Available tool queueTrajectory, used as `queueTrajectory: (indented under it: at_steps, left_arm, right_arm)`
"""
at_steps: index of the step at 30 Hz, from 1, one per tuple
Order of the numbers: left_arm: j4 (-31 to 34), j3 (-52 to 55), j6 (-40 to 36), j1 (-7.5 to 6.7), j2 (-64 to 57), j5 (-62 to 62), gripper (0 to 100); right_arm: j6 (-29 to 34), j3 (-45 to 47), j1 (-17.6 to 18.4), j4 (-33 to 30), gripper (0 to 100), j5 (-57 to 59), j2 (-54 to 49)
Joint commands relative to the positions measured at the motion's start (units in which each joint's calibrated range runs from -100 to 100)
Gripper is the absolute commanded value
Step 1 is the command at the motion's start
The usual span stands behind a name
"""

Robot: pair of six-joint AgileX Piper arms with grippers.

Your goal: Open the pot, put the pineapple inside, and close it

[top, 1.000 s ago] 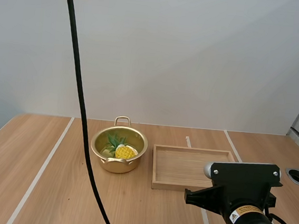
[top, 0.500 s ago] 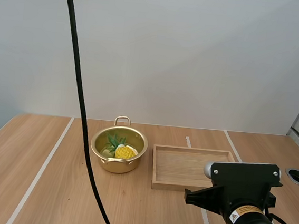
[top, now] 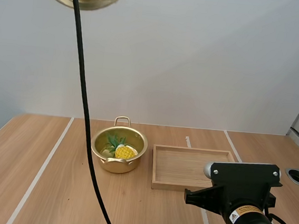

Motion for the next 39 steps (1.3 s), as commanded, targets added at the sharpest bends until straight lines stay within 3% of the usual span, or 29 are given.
queueTrajectory:
  at_steps: [1, 24, 32, 39]
  left_arm:
    - [-1.03, -0.14, 0.83, 0.0, 3.78, 6.46, 0]
    - [-1.13, -0.14, 7.05, 0.0, 26.27, 38.87, 0]
    - [-3.9, 4.73, 12.07, 0.0, 31.68, 39.35, 0]
    - [-5.18, 11.52, 15.05, 0.0, 34.76, 32.72, 0]
  right_arm:
    - [-0.47, 0.0, -0.15, -0.02, 0, 0.23, -0.24]
    - [-0.47, 0.0, -0.15, -0.02, 0, 0.23, -0.24]
    - [-0.47, 0.0, -0.15, -0.02, 0, 0.23, -0.24]
    - [-0.47, 0.0, -0.15, -0.02, 0, 0.23, -0.24]
